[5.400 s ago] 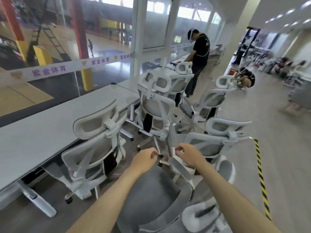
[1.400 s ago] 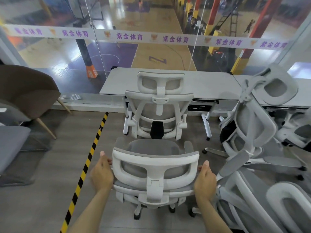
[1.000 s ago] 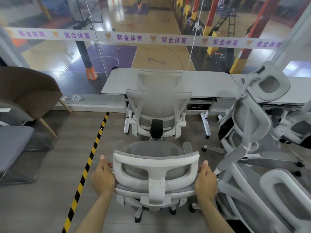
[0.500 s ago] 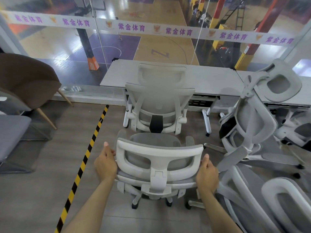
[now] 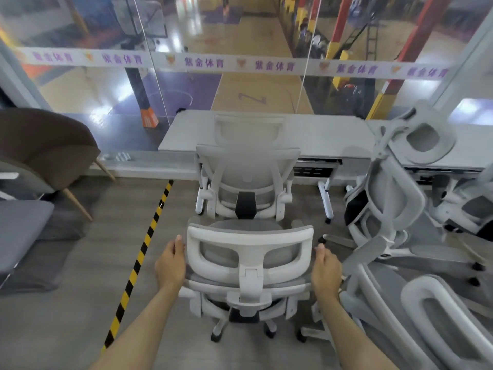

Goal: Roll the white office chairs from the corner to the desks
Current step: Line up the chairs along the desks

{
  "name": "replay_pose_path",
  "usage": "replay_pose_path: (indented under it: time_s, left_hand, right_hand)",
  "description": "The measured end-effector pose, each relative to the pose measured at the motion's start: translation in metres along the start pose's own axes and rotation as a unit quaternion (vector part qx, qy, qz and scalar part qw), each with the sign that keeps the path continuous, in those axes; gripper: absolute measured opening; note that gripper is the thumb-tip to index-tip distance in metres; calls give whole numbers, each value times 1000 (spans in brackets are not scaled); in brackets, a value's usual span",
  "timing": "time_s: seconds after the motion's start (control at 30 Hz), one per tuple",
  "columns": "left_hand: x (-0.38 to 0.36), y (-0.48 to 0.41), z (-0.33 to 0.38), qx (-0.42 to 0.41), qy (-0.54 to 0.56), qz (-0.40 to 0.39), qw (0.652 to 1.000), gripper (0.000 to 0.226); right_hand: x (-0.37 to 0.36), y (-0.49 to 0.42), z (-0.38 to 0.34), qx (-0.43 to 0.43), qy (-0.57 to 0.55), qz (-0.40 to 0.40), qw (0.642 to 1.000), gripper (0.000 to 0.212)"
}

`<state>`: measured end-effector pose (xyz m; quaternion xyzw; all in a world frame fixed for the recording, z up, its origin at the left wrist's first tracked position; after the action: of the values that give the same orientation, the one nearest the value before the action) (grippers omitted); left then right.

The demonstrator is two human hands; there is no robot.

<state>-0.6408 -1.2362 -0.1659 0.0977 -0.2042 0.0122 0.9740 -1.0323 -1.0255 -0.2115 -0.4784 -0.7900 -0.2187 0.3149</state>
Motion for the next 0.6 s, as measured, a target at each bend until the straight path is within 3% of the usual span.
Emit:
replay_pose_path:
  time_s: [0.13,0.37,0.6]
  left_hand:
    - [28,7,24,-55,39,-39,997,22]
    - [97,75,108,-257,-22,18,966,22]
    - [35,191,130,-357,-91,-186,911,13]
  right_hand:
    - [24,19,0,52,40,-38,997,34]
    - [105,87,-33,149,77,-21,986,24]
    - [194,187,0,142,153,25,978,24]
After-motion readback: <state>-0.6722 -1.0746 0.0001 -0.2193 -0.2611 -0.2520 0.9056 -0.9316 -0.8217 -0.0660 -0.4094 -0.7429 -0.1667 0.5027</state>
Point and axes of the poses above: each hand's wrist, its own y-axis away from the middle knuckle, its own x-axis out of the back of the hand, z = x × y, the point moved 8 cm from there along -y, towards the middle knuckle, and after that the axes turned 6 degrees about y, right-handed, at the moved point
